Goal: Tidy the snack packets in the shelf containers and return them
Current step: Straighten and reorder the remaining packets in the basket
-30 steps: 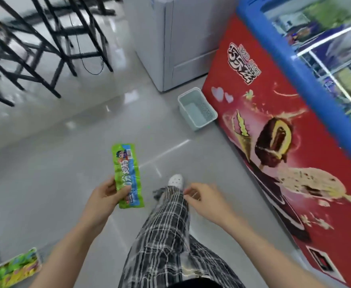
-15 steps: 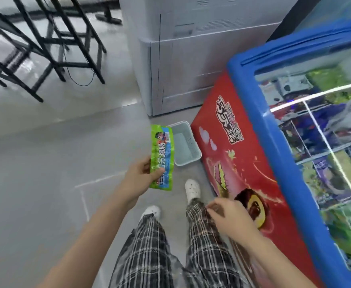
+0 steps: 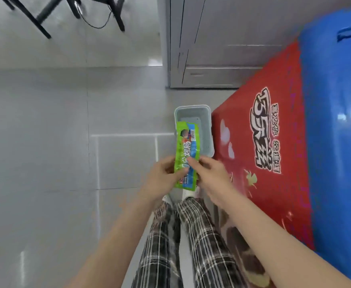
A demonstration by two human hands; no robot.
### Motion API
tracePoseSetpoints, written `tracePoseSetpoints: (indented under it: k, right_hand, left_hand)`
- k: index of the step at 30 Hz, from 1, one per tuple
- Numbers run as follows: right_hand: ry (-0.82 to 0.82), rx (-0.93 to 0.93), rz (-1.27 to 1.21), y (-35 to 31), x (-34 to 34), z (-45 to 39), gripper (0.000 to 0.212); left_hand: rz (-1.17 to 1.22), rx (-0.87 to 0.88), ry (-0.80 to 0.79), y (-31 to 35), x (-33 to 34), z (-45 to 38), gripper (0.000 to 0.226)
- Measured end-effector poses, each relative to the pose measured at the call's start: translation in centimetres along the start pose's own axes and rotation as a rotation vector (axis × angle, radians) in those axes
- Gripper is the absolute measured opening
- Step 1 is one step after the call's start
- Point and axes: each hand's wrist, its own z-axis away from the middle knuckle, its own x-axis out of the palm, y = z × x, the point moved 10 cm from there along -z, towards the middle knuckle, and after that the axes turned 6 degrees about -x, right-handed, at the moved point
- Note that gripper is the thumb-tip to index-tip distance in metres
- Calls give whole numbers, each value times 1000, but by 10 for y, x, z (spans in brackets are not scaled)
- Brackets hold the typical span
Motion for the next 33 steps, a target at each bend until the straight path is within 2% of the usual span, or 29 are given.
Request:
tracePoseSetpoints:
  k: [4, 6, 9, 13, 16, 20, 23, 25, 30, 33]
  right_hand:
    - [119, 107, 15, 73, -17, -101, 35]
    - [235, 116, 97, 106, -42, -164, 31]
    - [393, 126, 229, 141, -84, -256, 27]
    - [369, 126, 405, 156, -101, -348, 40]
    - [393, 109, 490, 158, -99, -374, 39]
    - [421, 210, 685, 158, -102, -338, 30]
    - [221, 254, 523, 158, -63, -281, 23]
    - [49, 210, 552, 135, -25, -231, 21]
    - [-306, 26, 912, 56, 65, -96, 17]
    - [-559, -158, 1189, 4, 148, -9, 18]
  left_hand:
    - [-74, -95, 71, -57, -4, -87, 41]
    - [-116, -182, 151, -93, -18, -124, 47]
    - [-121, -246, 199, -143, -43, -170, 35]
    - [-86, -286, 248, -189, -73, -205, 25]
    - [-53, -317, 263, -205, -82, -216, 23]
    - [3, -303, 227, -187, -81, -211, 22]
    - [47, -255, 216, -150, -88, -187, 21]
    - [83, -217, 242, -122, -101, -156, 20]
    - [256, -143, 340, -71, -148, -18, 20]
    - [349, -94, 430, -66, -182, 85, 17]
